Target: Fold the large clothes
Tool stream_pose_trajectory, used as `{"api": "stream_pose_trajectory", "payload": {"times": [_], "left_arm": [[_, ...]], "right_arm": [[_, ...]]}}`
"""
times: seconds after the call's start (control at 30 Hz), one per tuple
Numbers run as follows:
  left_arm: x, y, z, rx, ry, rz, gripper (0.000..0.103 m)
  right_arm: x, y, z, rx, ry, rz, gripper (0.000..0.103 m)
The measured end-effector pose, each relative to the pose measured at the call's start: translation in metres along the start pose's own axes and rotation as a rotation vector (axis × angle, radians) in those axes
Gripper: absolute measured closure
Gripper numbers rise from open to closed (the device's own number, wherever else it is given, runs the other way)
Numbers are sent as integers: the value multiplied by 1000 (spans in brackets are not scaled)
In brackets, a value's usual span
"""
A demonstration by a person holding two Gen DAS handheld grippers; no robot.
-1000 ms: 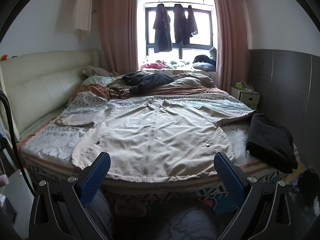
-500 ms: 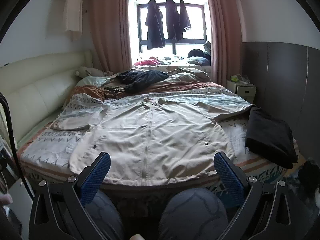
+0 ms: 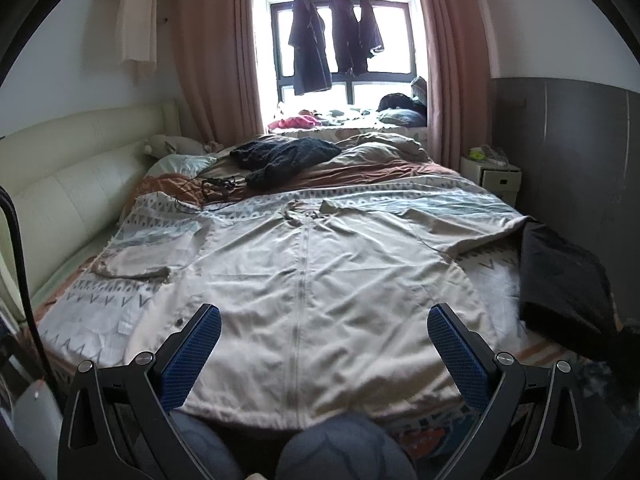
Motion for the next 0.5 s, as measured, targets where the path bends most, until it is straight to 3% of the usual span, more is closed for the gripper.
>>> {"api": "stream_pose_trajectory", "payload": {"times": [0.5], "left_arm": [[48, 47, -114, 107, 94, 85, 1]], "right_arm": [[55, 44, -134, 110, 31, -8, 0]]}}
Point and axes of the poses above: each gripper's, at about its wrist camera, not at the fingertips, and z roughly against the way its jaws point, y to its left, x to its top, the point moved 1 cm from there along -z, roughly the way its jaws point, and after that the axes turned 10 degrees about z, right-handed, at the moved point
